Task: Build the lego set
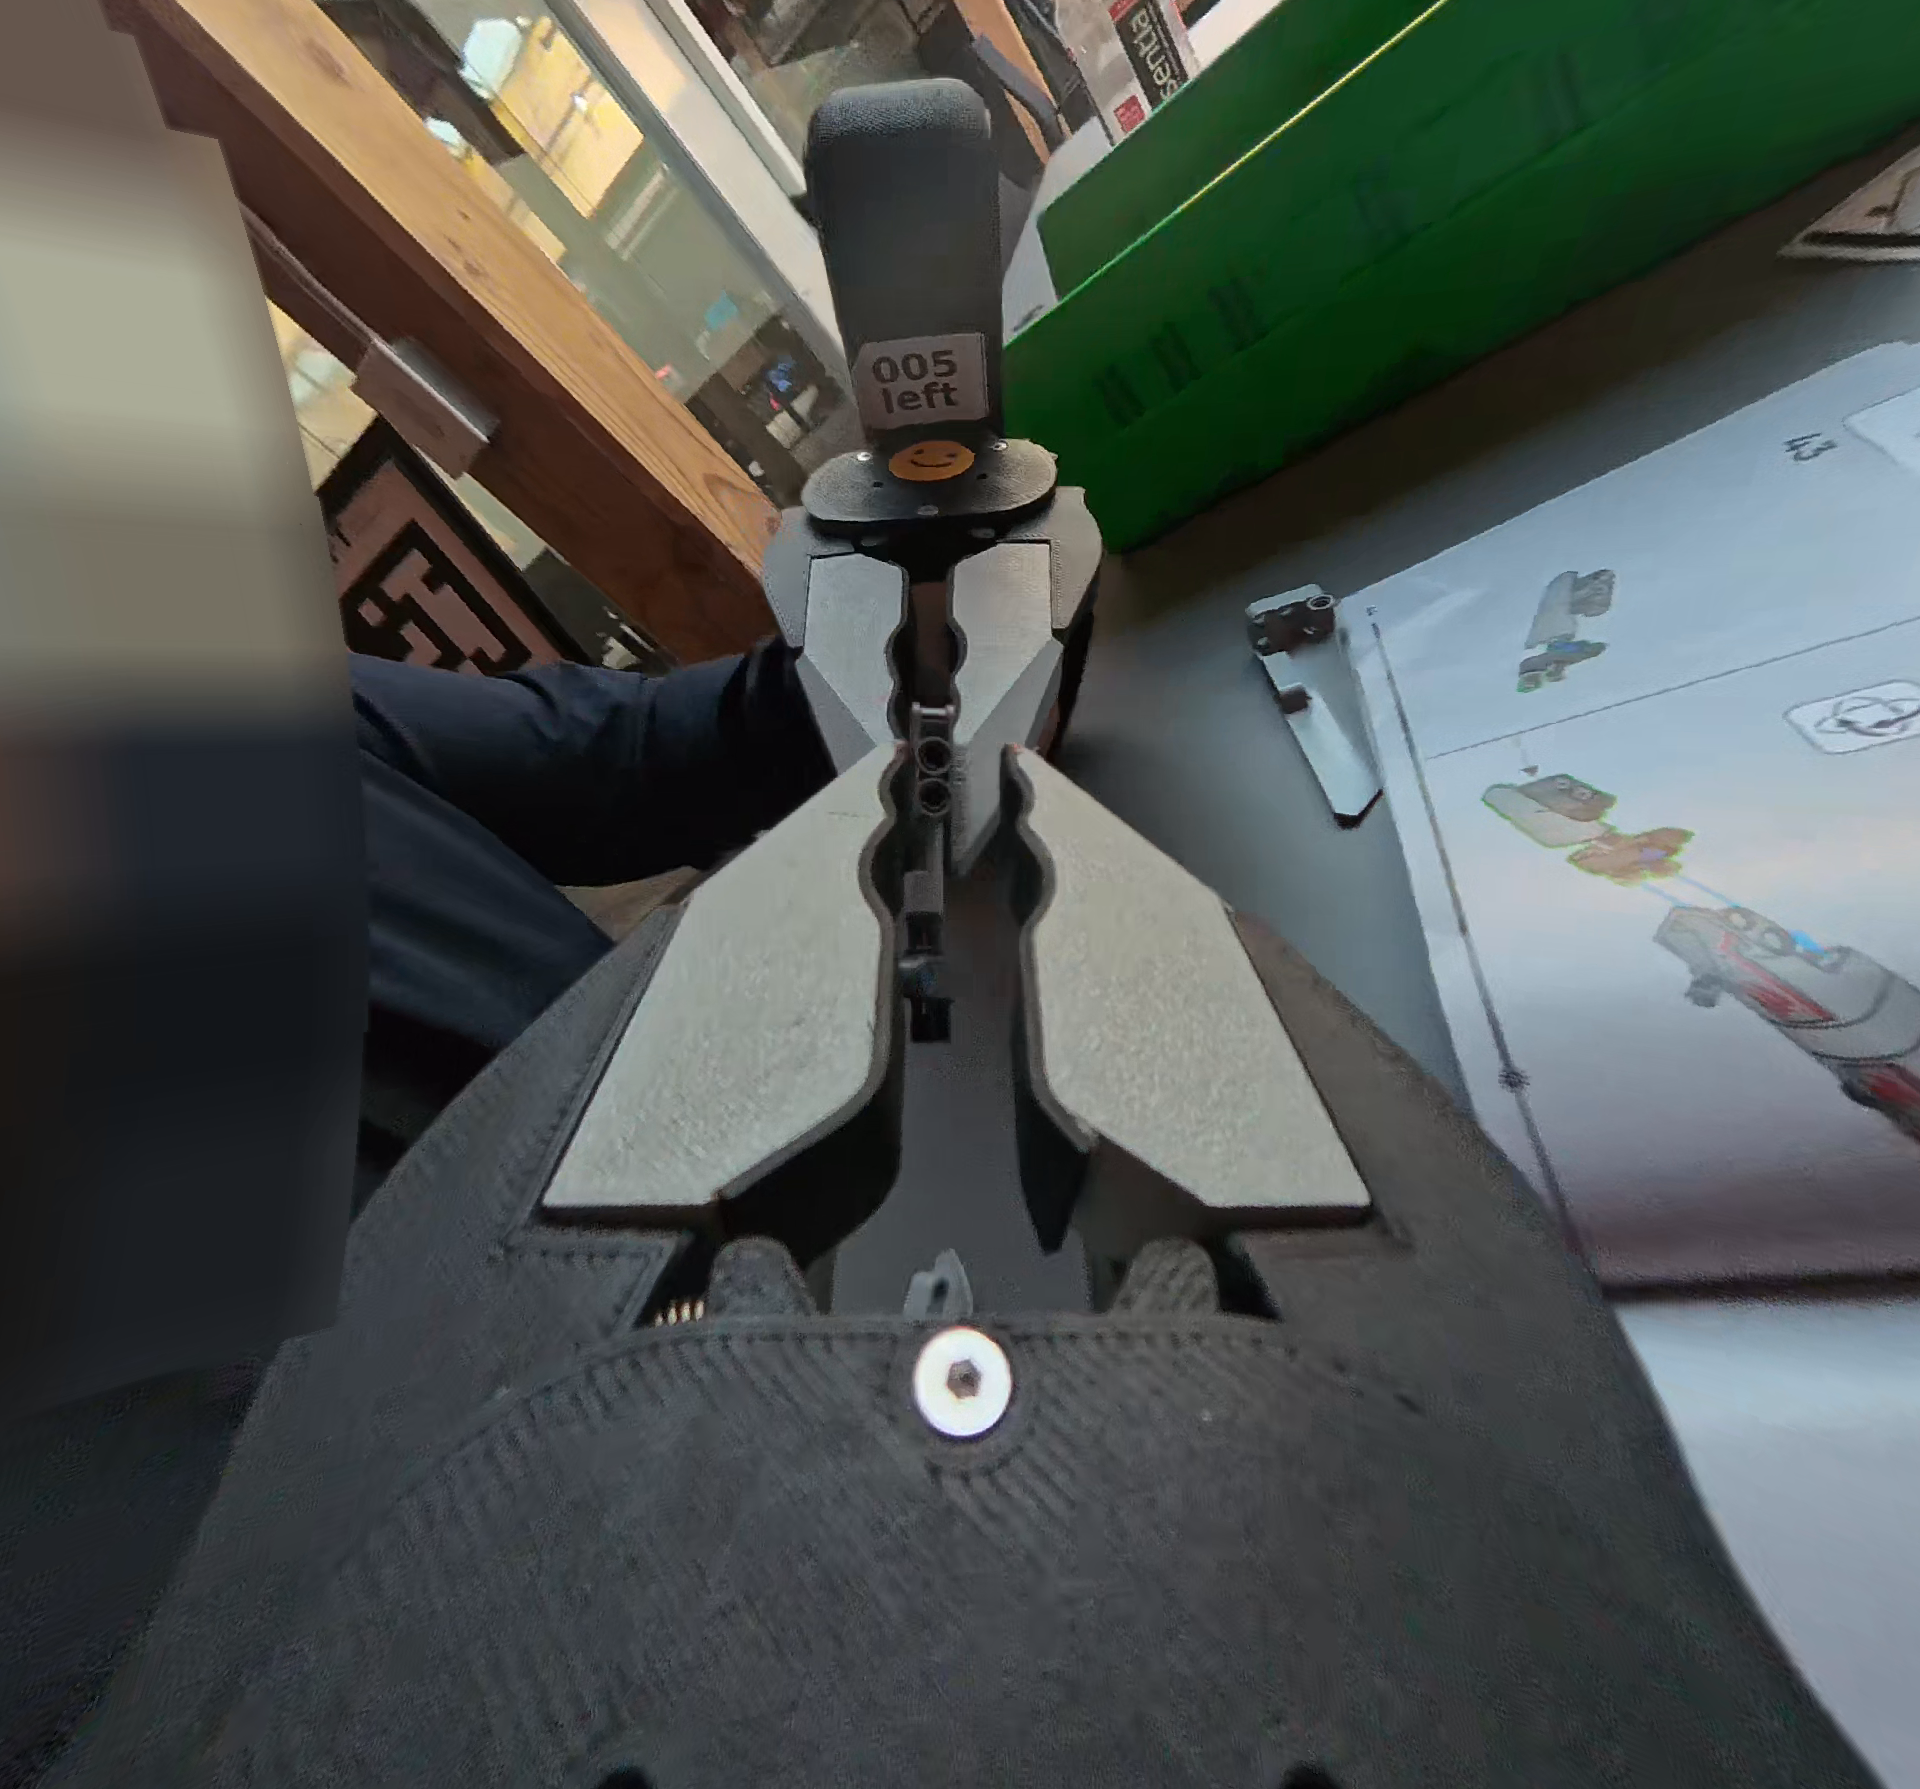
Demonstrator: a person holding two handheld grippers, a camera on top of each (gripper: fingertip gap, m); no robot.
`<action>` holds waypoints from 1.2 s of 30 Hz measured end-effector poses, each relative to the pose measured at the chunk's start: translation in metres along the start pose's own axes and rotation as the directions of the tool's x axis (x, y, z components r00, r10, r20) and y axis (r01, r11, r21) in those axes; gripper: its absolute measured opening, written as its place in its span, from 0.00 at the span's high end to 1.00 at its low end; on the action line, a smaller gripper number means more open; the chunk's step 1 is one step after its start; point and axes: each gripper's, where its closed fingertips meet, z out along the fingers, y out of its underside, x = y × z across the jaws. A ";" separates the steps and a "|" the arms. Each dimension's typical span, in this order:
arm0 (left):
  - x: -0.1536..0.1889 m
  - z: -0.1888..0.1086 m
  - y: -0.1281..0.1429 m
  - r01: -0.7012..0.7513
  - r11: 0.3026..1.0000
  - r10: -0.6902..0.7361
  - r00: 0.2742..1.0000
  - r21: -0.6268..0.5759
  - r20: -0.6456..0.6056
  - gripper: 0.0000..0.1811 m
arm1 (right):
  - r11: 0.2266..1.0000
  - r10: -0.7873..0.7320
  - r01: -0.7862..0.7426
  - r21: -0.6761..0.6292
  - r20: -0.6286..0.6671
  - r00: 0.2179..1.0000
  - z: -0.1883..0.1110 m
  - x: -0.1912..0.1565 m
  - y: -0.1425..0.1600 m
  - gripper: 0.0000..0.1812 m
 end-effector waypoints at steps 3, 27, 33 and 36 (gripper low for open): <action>0.001 -0.003 -0.002 0.009 1.000 -0.009 1.000 0.018 -0.011 0.98 | 0.997 -0.072 0.071 -0.042 -0.035 0.997 -0.003 0.000 0.001 0.92; 0.017 -0.003 -0.001 -0.069 0.997 0.070 0.995 0.023 -0.066 0.97 | 0.996 -0.085 0.086 -0.001 0.117 0.989 0.007 -0.024 0.004 0.97; 0.038 -0.005 0.000 0.098 0.995 -0.089 0.957 0.017 -0.276 0.97 | 0.946 -0.322 0.323 0.012 0.134 0.937 0.008 -0.040 0.006 0.96; 0.032 -0.001 0.007 0.015 1.000 -0.019 0.980 -0.024 -0.199 0.97 | 0.960 -0.271 0.279 -0.035 0.153 0.950 0.006 -0.037 0.011 0.96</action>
